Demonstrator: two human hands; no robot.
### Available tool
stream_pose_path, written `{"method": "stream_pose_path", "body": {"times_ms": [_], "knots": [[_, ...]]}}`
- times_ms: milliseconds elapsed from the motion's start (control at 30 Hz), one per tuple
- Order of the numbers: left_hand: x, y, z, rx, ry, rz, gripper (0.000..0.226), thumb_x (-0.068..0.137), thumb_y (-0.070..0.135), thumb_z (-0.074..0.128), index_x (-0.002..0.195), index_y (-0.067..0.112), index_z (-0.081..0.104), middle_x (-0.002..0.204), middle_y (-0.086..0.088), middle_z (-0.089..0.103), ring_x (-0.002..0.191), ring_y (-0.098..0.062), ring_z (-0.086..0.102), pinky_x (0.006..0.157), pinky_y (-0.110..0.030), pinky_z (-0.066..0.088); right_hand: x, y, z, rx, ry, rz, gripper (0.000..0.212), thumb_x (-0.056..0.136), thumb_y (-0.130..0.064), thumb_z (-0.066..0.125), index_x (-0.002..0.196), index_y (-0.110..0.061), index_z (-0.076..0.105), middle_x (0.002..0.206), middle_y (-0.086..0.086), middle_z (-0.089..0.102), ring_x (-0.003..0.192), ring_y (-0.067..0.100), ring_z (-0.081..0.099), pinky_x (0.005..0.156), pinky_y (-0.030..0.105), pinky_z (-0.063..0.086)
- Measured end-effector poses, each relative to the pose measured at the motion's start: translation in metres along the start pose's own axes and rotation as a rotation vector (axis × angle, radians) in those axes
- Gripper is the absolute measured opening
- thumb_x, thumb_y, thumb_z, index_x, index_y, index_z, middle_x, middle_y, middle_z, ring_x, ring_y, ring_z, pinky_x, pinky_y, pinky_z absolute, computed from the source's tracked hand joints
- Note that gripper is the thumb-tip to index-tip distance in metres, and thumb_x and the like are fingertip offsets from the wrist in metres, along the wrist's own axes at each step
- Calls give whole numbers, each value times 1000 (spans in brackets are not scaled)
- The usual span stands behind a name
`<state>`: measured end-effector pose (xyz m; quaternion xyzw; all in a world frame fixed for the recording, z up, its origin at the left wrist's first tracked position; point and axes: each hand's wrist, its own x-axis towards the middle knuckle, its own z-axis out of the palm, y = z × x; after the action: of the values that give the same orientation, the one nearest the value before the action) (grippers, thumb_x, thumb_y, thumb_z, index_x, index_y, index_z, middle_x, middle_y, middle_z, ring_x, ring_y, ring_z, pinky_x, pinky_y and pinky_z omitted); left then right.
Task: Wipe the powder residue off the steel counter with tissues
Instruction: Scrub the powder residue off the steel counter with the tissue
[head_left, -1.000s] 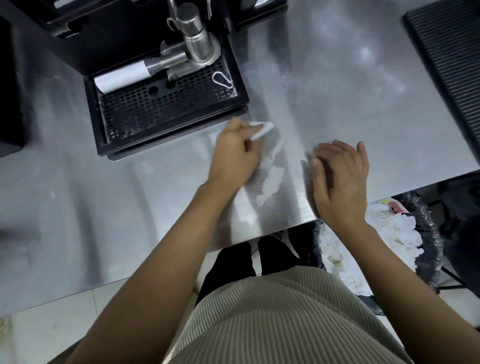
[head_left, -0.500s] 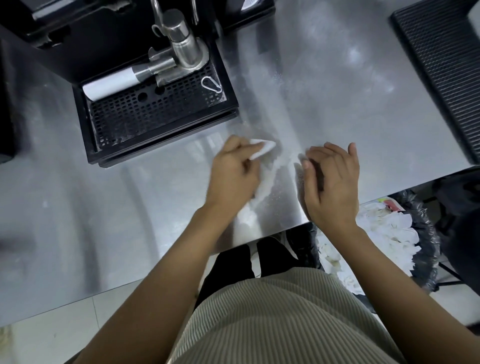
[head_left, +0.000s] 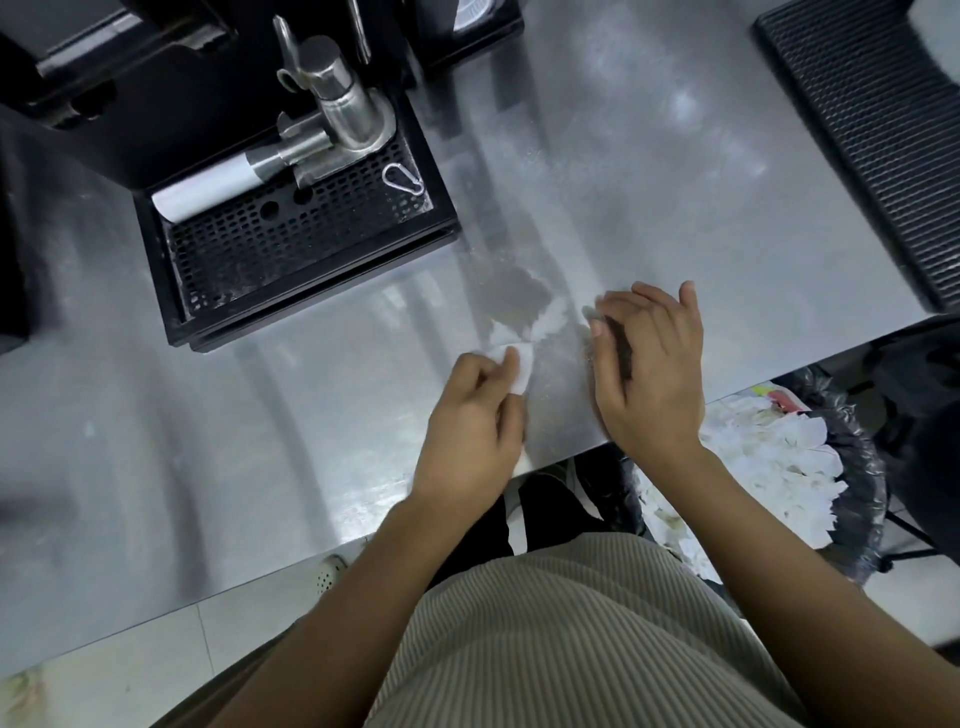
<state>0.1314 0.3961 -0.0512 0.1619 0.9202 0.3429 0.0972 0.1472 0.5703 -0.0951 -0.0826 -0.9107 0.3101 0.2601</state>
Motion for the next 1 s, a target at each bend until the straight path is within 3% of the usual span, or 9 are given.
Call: {"method": "stream_pose_path", "body": {"times_ms": [167, 300, 400, 500, 567, 667, 733, 900, 1000], "knots": [[4, -8, -27, 48, 207, 2, 36, 89, 2, 55, 123, 9, 63, 96, 1, 53, 77, 0, 49, 76, -7, 41, 0, 0, 0, -1, -4, 1, 13, 95, -6, 58, 103, -1, 67, 107, 9, 69, 116, 31, 57, 118, 51, 22], [-19, -25, -42, 284, 88, -145, 40, 87, 3, 56, 125, 12, 62, 97, -4, 54, 72, -12, 52, 68, -29, 51, -1, 1, 1, -5, 15, -1, 13, 94, -6, 58, 102, -1, 66, 106, 10, 69, 115, 32, 57, 118, 52, 22], [-30, -15, -31, 334, -31, -185, 41, 92, 13, 50, 133, 8, 52, 100, -7, 58, 82, -21, 56, 71, -22, 41, -1, 0, 2, -6, 35, 4, 11, 93, -4, 60, 102, 0, 66, 106, 10, 69, 114, 32, 58, 118, 52, 23], [-27, 5, -15, 296, -60, -174, 38, 95, 17, 47, 131, 6, 49, 85, 0, 52, 73, -12, 43, 63, -15, 25, -1, 0, 2, 2, 42, 8, 12, 93, -4, 59, 102, 0, 66, 105, 10, 69, 114, 32, 58, 118, 52, 23], [-23, 16, -6, 259, -64, -159, 35, 95, 18, 46, 127, 6, 51, 87, -2, 56, 74, -13, 47, 63, -17, 26, -1, 0, 2, 7, 45, 4, 12, 94, -4, 59, 103, -1, 66, 105, 10, 68, 114, 32, 58, 118, 52, 23], [-13, 30, 8, 186, -82, -129, 32, 92, 16, 48, 123, 7, 51, 97, -6, 61, 84, -23, 58, 67, -27, 40, -1, 0, 2, 4, 53, -4, 13, 94, -5, 58, 104, -1, 65, 105, 10, 68, 114, 32, 58, 118, 52, 23], [-3, 38, 12, 157, -93, -112, 26, 90, 14, 50, 115, 7, 53, 94, -7, 62, 79, -24, 59, 65, -32, 45, 0, 0, 2, 15, 52, 1, 13, 94, -5, 57, 104, -1, 65, 106, 11, 68, 115, 32, 57, 118, 53, 22], [11, 24, -14, 197, 108, -63, 5, 85, 9, 58, 89, 7, 61, 78, 0, 54, 62, -6, 35, 57, -21, 31, 4, -1, -12, 145, 99, 81, 13, 94, -5, 56, 103, -1, 66, 109, 11, 67, 118, 31, 54, 119, 55, 16], [0, 5, -38, 218, 126, -84, 8, 85, 9, 59, 92, 9, 61, 83, 3, 51, 60, -6, 38, 61, -11, 31, 10, 3, -23, 149, 128, 105, 16, 97, -9, 52, 104, 1, 64, 112, 11, 66, 118, 31, 55, 119, 54, 17]]}}
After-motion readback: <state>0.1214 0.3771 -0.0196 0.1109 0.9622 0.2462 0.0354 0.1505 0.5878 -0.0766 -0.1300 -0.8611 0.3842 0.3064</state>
